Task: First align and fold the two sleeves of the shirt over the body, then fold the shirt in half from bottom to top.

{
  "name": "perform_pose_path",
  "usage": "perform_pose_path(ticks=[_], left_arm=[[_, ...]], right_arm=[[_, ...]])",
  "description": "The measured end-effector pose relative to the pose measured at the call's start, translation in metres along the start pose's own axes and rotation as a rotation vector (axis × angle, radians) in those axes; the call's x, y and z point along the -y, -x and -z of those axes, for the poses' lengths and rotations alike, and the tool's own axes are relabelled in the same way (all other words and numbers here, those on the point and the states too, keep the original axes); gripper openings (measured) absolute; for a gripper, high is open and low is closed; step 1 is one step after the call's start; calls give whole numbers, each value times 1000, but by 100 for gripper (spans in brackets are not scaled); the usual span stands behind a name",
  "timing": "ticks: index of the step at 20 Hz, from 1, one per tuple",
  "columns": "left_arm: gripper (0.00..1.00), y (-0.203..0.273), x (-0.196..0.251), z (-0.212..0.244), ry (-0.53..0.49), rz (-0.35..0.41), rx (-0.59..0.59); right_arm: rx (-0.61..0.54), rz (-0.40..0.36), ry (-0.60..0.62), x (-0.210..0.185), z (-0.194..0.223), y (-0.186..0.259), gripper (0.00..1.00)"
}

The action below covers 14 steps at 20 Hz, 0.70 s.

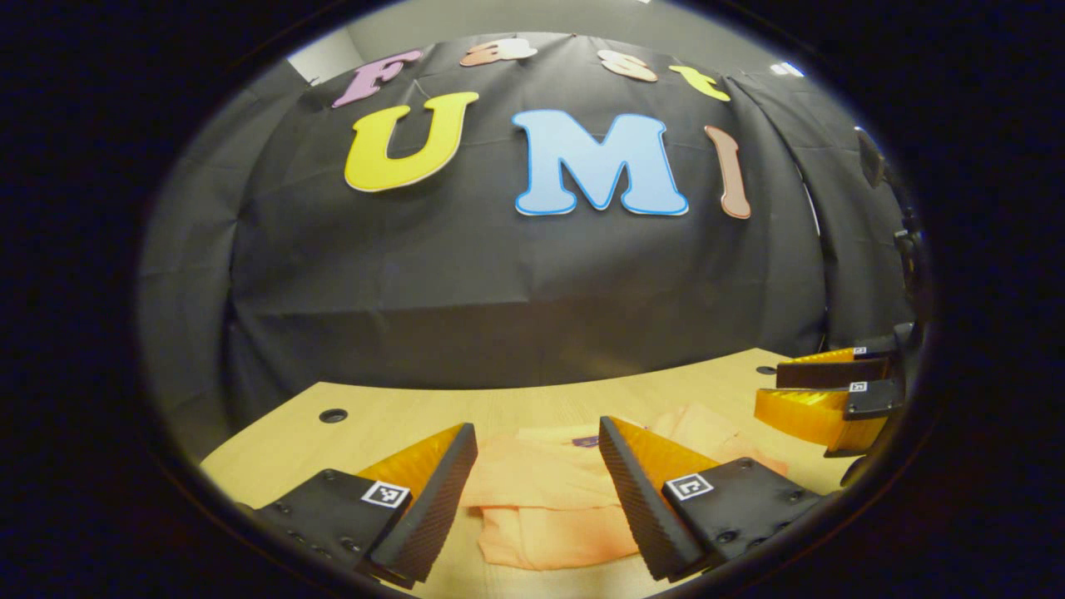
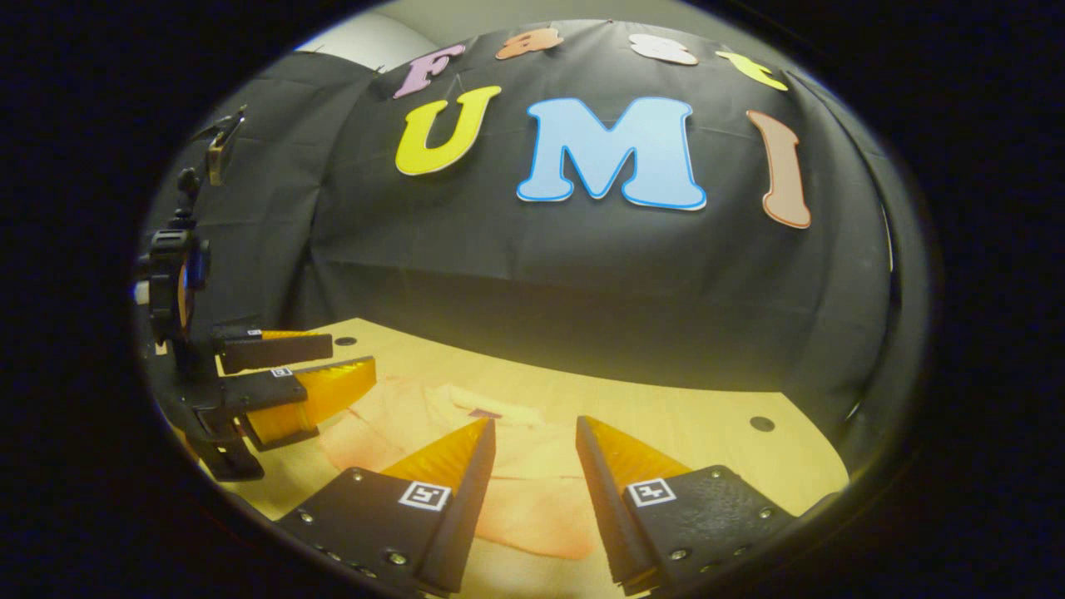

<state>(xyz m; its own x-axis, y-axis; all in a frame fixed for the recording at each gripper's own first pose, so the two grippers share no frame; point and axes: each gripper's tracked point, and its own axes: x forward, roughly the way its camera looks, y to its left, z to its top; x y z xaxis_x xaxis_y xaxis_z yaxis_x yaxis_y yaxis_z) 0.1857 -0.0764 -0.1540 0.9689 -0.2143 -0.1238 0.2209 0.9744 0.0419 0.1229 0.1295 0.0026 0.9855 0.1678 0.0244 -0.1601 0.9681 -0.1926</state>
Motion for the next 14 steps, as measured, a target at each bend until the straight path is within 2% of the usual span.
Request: perform_pose_path(ticks=[2, 5, 7, 8, 9, 10, 11, 12, 14], left_arm=[[96, 27, -3, -2, -6, -14, 1], [100, 67, -6, -3, -4, -28, 7], [96, 93, -4, -6, -1, -36, 17], [100, 108, -3, -7, -2, -45, 23], [100, 119, -2, -7, -5, -48, 26], [100, 129, 1, -6, -5, -48, 24], [100, 137, 4, -4, -3, -46, 21], [100, 146, 7, -2, -2, -45, 18], [96, 163, 14, 0, -5, -42, 22]], right_arm=[[14, -4, -27, -5, 1, 19, 63], [27, -9, -62, -12, 2, 49, 63], [41, -19, -87, -16, -1, 68, 63], [47, -22, -97, -18, -2, 77, 63], [50, -23, -103, -18, -2, 84, 63], [54, -24, -106, -18, -3, 92, 58], [56, -28, -107, -20, -2, 100, 58], [61, -32, -109, -21, -3, 108, 63], [79, -21, -105, -17, -6, 123, 63]])
